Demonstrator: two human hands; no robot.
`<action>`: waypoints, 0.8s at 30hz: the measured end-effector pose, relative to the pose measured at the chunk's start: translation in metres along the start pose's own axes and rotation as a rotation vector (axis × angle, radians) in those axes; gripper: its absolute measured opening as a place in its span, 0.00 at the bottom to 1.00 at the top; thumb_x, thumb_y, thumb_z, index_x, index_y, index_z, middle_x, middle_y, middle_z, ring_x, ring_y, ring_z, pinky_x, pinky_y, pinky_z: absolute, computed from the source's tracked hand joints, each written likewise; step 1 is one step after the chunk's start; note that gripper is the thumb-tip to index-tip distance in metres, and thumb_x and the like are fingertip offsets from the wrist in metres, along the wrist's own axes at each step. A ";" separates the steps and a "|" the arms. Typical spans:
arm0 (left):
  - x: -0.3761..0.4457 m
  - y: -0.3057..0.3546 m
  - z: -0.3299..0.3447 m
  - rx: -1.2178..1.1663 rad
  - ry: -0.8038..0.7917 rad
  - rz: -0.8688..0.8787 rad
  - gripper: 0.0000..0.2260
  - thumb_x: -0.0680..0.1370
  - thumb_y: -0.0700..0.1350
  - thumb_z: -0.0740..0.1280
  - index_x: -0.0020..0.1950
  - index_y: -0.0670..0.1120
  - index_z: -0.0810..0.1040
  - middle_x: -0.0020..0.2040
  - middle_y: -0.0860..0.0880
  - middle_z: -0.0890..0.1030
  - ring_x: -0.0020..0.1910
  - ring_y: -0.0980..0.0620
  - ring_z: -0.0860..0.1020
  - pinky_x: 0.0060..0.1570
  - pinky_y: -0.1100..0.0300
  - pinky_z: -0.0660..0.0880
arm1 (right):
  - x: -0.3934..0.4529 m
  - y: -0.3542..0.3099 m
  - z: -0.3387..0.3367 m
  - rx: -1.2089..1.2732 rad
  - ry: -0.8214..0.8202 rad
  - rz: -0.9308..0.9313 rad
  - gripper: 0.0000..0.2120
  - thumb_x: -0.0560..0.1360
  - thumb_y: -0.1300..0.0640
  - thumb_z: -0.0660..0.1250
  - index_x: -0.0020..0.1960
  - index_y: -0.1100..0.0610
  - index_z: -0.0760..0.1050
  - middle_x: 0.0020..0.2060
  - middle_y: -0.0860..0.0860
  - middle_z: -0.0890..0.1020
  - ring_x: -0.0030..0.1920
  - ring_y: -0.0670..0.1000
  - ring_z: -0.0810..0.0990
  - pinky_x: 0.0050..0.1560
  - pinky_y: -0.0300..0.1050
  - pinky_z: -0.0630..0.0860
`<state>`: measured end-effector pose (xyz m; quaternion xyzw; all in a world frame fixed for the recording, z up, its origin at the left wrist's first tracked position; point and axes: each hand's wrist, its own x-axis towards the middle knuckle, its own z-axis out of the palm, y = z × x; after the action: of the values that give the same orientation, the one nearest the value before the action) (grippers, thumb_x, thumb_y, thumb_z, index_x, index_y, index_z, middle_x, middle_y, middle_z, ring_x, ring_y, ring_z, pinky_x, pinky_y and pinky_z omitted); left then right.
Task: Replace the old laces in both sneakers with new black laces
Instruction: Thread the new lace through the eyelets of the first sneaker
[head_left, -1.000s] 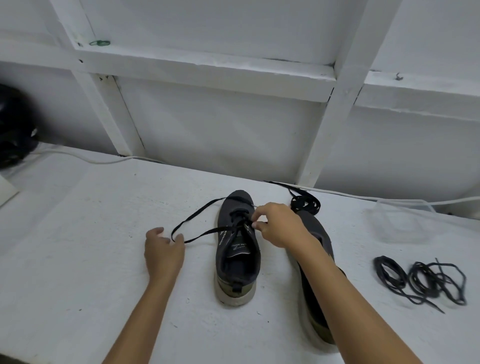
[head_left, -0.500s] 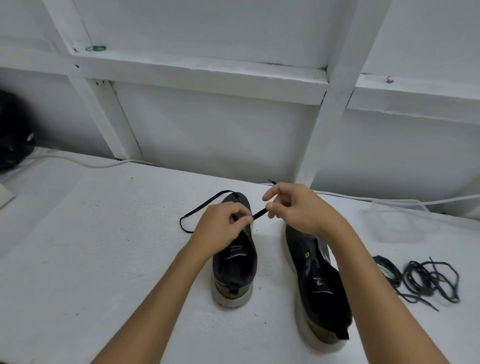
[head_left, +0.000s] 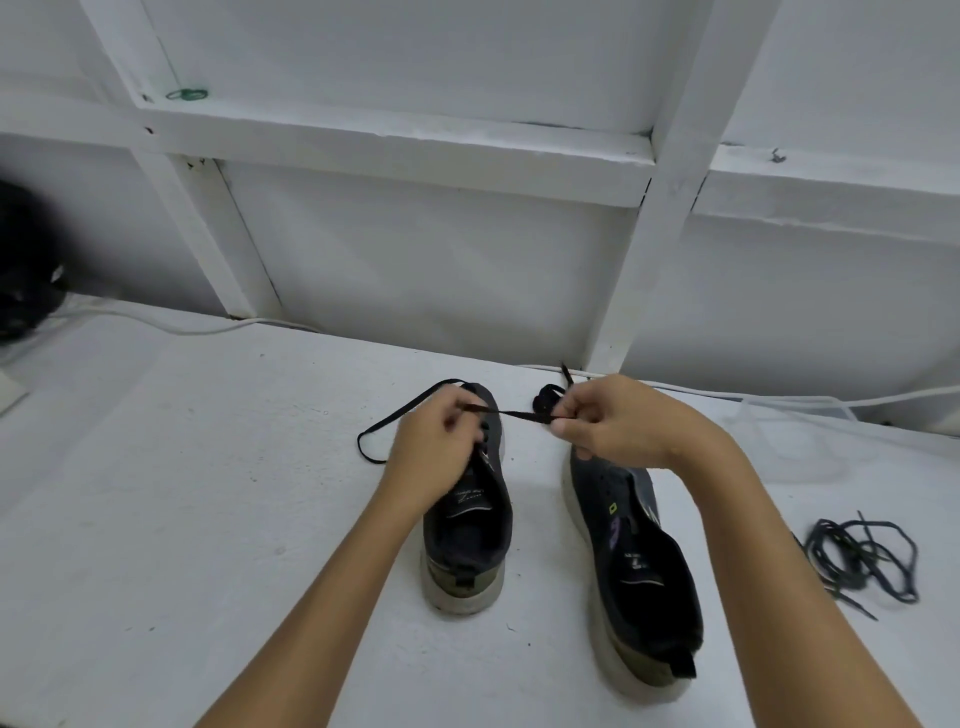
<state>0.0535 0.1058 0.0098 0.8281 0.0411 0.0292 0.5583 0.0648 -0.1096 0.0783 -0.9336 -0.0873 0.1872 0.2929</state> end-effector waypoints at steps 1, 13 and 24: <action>0.003 -0.005 -0.006 -0.106 0.099 -0.118 0.07 0.80 0.40 0.62 0.50 0.49 0.79 0.36 0.53 0.82 0.37 0.58 0.79 0.38 0.67 0.73 | -0.002 0.007 -0.005 -0.076 0.010 0.054 0.07 0.79 0.48 0.68 0.45 0.49 0.80 0.35 0.47 0.83 0.38 0.46 0.81 0.40 0.44 0.74; -0.001 0.004 0.006 0.367 -0.244 0.491 0.20 0.78 0.54 0.65 0.70 0.56 0.75 0.57 0.61 0.78 0.62 0.53 0.71 0.64 0.52 0.70 | -0.006 -0.012 -0.009 -0.073 -0.052 -0.020 0.12 0.82 0.47 0.65 0.41 0.45 0.82 0.30 0.37 0.80 0.29 0.34 0.74 0.35 0.36 0.66; 0.002 0.008 0.017 0.407 -0.354 0.489 0.07 0.80 0.55 0.63 0.54 0.59 0.81 0.42 0.71 0.75 0.49 0.60 0.67 0.54 0.47 0.72 | -0.007 -0.019 -0.003 -0.120 -0.098 -0.009 0.15 0.82 0.47 0.64 0.38 0.46 0.78 0.27 0.37 0.79 0.28 0.35 0.74 0.35 0.37 0.65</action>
<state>0.0577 0.0874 0.0107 0.8999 -0.2503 0.0093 0.3569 0.0585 -0.0976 0.0934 -0.9387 -0.1171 0.2259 0.2325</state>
